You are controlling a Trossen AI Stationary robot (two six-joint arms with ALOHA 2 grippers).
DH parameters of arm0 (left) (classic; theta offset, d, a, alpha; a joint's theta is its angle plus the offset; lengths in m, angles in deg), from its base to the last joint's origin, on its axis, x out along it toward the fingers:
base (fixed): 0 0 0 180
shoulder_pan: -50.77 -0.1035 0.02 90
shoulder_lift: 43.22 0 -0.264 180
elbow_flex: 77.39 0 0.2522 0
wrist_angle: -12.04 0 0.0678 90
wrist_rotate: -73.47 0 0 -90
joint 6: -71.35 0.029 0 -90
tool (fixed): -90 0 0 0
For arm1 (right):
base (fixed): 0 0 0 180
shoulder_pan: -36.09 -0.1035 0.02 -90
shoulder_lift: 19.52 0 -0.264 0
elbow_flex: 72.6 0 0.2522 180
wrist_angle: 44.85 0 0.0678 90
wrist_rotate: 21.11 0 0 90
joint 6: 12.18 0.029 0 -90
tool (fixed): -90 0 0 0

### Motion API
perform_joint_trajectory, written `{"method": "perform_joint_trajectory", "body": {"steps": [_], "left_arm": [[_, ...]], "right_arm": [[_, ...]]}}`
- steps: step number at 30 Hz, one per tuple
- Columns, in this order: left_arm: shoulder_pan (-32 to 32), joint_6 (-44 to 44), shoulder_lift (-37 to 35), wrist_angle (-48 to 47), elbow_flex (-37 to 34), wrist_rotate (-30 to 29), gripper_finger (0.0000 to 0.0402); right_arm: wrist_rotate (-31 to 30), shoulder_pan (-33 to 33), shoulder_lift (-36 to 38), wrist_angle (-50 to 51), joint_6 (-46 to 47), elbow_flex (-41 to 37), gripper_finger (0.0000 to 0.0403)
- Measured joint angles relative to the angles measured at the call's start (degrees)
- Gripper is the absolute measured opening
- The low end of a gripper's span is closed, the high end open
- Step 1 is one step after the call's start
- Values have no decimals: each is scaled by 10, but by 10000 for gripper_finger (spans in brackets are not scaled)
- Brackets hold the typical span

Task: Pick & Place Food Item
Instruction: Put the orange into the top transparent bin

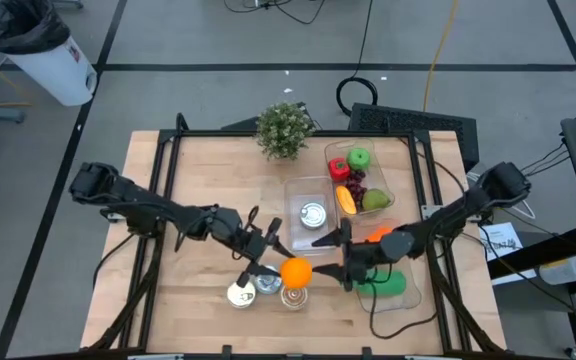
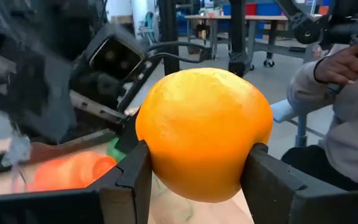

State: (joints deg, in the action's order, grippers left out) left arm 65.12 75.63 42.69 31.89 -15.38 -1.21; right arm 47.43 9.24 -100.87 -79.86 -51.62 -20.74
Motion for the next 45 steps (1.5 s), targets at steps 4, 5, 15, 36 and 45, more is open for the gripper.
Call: {"method": "perform_joint_trajectory", "body": {"steps": [4, 5, 15, 36, 45], "left_arm": [[-9, -10, 1, -2, 0, -1, 191], [-11, -11, 1, -2, 0, -2, 193], [-13, -16, 1, -5, 0, -4, 188], [-34, -68, 46, 59, -1, -4, 193], [-42, -94, 19, 19, -1, -20, 260]], "right_arm": [[-26, -12, -31, -17, -46, 24, 348], [-26, -14, -40, -26, -50, 29, 351], [-25, -22, -67, -95, -86, 43, 338], [9, -6, -65, -70, -58, 43, 312], [-21, -6, -61, -65, 28, 43, 271]]}}
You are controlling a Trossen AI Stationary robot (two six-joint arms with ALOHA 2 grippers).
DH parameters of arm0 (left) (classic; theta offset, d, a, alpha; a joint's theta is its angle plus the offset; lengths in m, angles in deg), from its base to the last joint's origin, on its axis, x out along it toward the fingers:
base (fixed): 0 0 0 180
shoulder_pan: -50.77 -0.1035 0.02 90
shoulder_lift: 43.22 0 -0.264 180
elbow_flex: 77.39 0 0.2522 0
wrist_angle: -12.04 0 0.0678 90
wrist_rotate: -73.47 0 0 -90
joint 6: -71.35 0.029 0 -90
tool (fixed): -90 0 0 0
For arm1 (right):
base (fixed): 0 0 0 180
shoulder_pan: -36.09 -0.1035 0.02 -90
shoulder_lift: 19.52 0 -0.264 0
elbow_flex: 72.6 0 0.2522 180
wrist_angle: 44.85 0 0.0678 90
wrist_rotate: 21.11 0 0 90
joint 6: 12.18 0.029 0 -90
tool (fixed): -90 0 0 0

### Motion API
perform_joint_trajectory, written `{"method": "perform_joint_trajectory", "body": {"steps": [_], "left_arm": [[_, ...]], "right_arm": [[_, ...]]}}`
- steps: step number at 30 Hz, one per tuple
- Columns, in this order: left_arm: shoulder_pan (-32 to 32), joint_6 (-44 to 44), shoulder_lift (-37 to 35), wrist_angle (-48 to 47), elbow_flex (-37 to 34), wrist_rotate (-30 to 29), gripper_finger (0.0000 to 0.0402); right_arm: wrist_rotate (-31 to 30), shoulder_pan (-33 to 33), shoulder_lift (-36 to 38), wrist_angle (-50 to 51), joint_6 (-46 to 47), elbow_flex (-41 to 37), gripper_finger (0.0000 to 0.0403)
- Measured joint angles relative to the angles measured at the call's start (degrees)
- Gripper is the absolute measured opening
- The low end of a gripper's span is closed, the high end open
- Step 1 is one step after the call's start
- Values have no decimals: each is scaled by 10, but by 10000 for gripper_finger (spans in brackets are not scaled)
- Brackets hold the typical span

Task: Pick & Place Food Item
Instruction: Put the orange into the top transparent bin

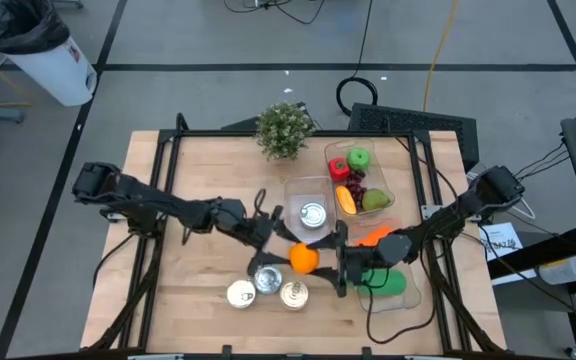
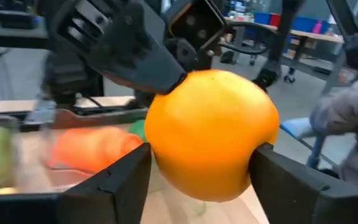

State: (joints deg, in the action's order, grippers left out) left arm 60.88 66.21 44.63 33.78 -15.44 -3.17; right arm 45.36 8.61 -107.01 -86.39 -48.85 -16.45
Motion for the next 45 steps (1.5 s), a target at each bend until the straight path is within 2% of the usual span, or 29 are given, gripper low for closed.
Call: {"method": "perform_joint_trajectory", "body": {"steps": [3, 6, 9, 12, 18, 24, 31, 37, 45], "left_arm": [[-15, -10, -49, -56, 1, -3, 284], [-36, -12, -106, -125, 3, -7, 301], [-48, -15, -148, -186, 3, -46, 312], [-52, -11, -175, -223, 2, -94, 319], [-52, -5, -170, -258, 2, -153, 314], [-52, -12, -143, -272, 1, -218, 299], [-52, -12, -119, -252, 1, -226, 287], [-52, -11, -120, -247, 1, -226, 280], [-52, -12, -120, -248, 1, -226, 289]], "right_arm": [[-33, 1, 18, 28, 40, 1, 271], [-40, 1, 50, 95, 82, -1, 271], [-53, 4, 102, 157, 137, 0, 270], [-107, 9, 158, 252, 197, 0, 270], [-173, 46, 261, 406, 313, -18, 270], [-232, 118, 344, 407, 378, -113, 269], [-225, 246, 432, 443, 441, -213, 269], [-125, 343, 447, 450, 475, -262, 269], [-75, 395, 447, 478, 480, -271, 269]]}}
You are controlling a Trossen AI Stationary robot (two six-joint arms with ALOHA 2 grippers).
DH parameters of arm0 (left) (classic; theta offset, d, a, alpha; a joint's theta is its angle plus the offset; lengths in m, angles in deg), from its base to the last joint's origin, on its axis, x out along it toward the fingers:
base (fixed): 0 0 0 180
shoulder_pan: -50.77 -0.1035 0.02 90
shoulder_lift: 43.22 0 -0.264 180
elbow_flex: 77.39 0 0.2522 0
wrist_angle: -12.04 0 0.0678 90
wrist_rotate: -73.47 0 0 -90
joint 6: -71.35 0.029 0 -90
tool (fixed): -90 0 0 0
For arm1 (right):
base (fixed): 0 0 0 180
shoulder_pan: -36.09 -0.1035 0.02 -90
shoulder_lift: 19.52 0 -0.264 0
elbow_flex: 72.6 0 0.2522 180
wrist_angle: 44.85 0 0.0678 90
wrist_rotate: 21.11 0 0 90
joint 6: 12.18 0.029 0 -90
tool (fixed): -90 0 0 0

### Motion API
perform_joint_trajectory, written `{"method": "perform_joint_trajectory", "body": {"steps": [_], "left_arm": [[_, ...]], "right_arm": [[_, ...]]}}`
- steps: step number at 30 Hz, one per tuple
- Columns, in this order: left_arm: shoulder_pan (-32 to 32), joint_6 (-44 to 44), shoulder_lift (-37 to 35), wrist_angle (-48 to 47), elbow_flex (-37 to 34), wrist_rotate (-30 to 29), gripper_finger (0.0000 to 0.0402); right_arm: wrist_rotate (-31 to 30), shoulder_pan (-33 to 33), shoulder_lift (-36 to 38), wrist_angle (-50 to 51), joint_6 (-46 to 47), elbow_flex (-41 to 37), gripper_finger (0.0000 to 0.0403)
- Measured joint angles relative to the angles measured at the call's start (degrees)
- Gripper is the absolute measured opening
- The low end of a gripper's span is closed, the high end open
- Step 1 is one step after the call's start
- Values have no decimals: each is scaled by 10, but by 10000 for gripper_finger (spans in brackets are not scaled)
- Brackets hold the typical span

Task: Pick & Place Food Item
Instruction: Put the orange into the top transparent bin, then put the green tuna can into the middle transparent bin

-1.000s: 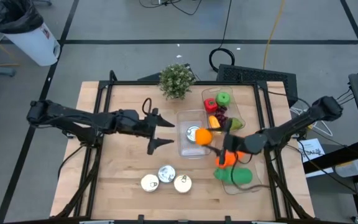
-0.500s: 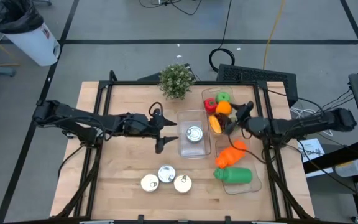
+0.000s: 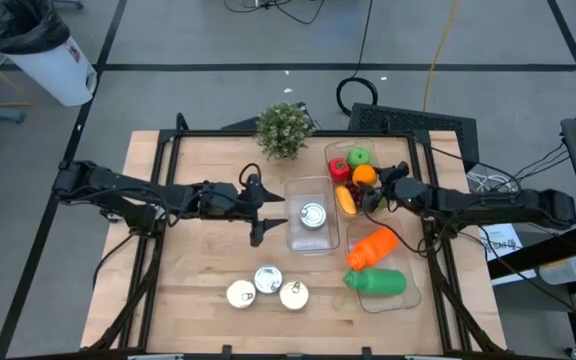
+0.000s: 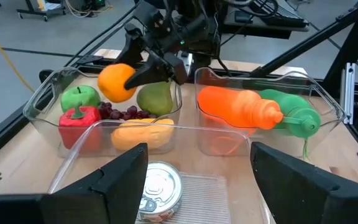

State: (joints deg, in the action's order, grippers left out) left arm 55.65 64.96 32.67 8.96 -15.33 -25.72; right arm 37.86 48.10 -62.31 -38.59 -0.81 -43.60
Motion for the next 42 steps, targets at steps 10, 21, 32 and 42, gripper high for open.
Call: {"method": "perform_joint_trajectory", "body": {"steps": [10, 21, 32, 42], "left_arm": [[0, 0, 0, -1, 0, 0, 277], [6, -48, 0, -44, 0, 38, 286], [110, -126, 39, -159, -1, 74, 279], [174, -199, 165, -177, -1, 8, 279]], "right_arm": [[11, 8, 0, 24, -4, 0, 342], [44, 0, 29, 15, -48, 10, 343], [86, -134, 68, -42, -107, 47, 324], [-52, -314, 34, -199, -270, 48, 324]]}}
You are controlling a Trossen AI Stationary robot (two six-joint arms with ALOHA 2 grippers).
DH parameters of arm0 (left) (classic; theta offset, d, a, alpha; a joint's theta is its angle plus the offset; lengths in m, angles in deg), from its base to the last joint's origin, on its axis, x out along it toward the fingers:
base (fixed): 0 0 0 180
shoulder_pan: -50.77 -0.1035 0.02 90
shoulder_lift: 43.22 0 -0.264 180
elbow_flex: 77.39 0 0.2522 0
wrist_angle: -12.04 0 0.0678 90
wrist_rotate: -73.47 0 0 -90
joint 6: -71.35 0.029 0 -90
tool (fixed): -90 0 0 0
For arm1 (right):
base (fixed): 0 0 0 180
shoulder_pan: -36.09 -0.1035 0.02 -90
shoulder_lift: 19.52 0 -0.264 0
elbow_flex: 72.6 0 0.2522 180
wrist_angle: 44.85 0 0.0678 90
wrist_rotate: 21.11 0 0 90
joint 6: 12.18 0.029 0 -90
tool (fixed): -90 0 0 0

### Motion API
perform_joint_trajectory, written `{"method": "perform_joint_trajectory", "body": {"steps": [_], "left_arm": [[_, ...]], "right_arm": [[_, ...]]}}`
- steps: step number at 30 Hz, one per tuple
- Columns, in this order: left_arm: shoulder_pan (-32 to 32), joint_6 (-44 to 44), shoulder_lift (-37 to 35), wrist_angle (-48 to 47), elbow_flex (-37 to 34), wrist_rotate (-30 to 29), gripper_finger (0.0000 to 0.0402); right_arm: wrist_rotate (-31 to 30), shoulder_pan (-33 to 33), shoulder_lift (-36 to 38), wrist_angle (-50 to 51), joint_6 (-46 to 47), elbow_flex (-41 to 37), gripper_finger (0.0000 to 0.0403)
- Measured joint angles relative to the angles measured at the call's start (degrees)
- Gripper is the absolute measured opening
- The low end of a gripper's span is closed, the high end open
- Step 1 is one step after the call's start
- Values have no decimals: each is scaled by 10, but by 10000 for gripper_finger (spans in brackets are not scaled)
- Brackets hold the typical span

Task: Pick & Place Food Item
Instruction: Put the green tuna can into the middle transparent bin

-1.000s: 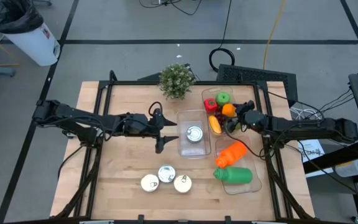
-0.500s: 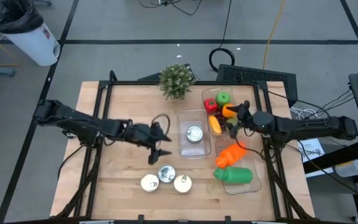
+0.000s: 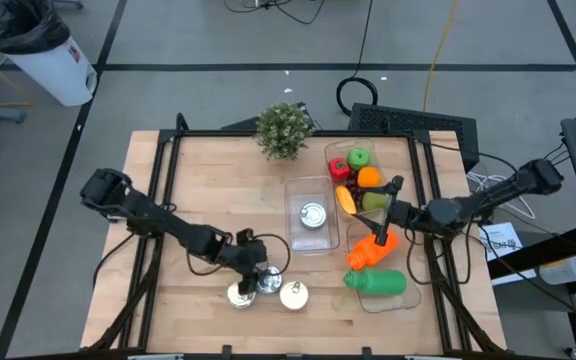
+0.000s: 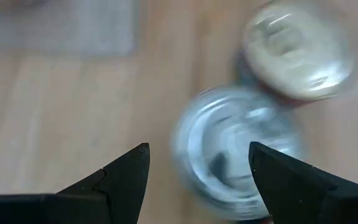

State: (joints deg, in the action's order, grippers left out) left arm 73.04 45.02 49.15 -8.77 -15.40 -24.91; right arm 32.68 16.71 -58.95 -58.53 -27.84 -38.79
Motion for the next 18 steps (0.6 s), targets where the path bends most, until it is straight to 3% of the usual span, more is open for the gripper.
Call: {"method": "perform_joint_trajectory", "body": {"steps": [7, 18], "left_arm": [[-24, -73, 30, -43, 1, -67, 258], [-61, -134, 23, -121, 2, -95, 215]], "right_arm": [[-60, -51, -18, -57, -48, 0, 324], [-75, -53, -19, -53, -46, 0, 324]]}}
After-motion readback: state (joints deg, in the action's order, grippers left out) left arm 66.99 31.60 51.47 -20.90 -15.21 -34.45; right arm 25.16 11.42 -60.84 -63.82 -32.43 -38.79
